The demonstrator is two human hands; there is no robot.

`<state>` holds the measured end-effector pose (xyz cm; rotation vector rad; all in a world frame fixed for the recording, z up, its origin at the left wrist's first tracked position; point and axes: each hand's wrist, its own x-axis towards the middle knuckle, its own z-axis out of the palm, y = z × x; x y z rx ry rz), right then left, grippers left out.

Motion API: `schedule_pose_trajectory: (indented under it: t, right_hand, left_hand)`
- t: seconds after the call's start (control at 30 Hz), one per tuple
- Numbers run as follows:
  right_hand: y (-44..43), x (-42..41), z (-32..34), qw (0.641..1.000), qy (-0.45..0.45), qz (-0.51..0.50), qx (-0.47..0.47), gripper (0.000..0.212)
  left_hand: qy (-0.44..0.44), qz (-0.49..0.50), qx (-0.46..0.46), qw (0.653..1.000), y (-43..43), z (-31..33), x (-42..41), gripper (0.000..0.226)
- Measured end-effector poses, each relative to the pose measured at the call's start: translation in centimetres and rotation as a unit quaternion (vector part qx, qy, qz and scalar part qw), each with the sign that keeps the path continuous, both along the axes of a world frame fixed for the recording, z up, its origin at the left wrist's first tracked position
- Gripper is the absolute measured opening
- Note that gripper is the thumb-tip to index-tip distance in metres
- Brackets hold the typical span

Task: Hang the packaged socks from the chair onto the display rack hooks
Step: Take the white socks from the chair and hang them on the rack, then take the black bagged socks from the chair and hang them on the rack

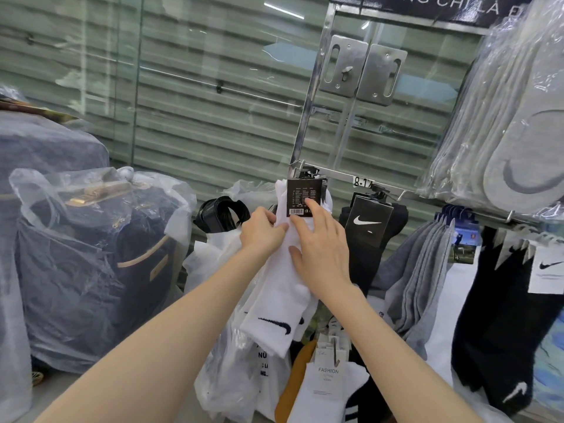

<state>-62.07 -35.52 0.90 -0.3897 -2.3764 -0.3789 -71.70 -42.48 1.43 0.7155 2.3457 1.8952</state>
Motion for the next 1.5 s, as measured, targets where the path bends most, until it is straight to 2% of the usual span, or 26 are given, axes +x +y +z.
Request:
schedule_pose_trajectory:
  t: [0.13, 0.33, 0.5, 0.67, 0.73, 0.87, 0.97, 1.1, 1.23, 1.3, 1.4, 1.5]
  right_hand:
    - [0.6, -0.4, 0.2, 1.0, -0.015, -0.024, 0.003, 0.048]
    - [0.1, -0.1, -0.2, 1.0, -0.001, -0.024, 0.003, 0.045]
    - [-1.4, 0.6, 1.3, 0.998, 0.045, -0.029, -0.018, 0.032]
    - [-2.2, 1.3, 4.5, 0.996, 0.072, -0.012, -0.053, 0.02]
    - [-2.6, 2.6, 5.4, 0.995, 0.056, -0.021, -0.079, 0.019]
    - [-3.6, 6.3, 8.6, 0.986, -0.07, -0.024, -0.146, 0.025]
    - [-4.8, 9.1, 11.5, 0.97, -0.156, -0.005, -0.184, 0.033]
    - [-6.9, 13.4, 15.9, 0.949, -0.231, 0.03, -0.214, 0.034]
    - [-7.5, 18.3, 18.8, 0.924, -0.273, 0.031, -0.266, 0.038]
    - [-7.2, 20.9, 19.7, 0.903, -0.307, 0.013, -0.301, 0.042]
    - [-6.3, 25.5, 20.3, 0.867, -0.309, -0.039, -0.388, 0.05]
    - [-4.8, 31.5, 20.0, 0.803, -0.33, -0.082, -0.489, 0.059]
  left_hand:
    - [-0.025, -0.018, 0.002, 1.0, 0.8, -0.4, -0.2, 0.028]
    - [-0.01, -0.023, 0.02, 0.999, 0.2, -1.6, -0.3, 0.018]
    - [-0.086, -0.109, 0.037, 0.99, -1.8, -0.4, 0.3, 0.025]
    - [-0.02, -0.083, -0.028, 0.996, -3.8, 2.1, 0.8, 0.015]
    - [-0.033, -0.071, -0.073, 0.994, -4.2, 2.9, 1.6, 0.01]
    - [-0.122, -0.038, -0.173, 0.977, -5.7, 5.8, 4.7, 0.038]
    - [-0.136, -0.035, -0.26, 0.955, -7.9, 8.4, 7.8, 0.042]
    - [-0.133, -0.078, -0.394, 0.906, -10.7, 13.1, 13.0, 0.045]
    - [-0.134, -0.124, -0.447, 0.876, -11.8, 17.3, 17.9, 0.047]
    - [-0.132, -0.162, -0.46, 0.863, -11.8, 19.2, 20.2, 0.043]
    - [-0.116, -0.23, -0.479, 0.839, -11.0, 21.3, 23.8, 0.038]
    - [-0.105, -0.285, -0.49, 0.817, -9.1, 22.3, 28.6, 0.035]
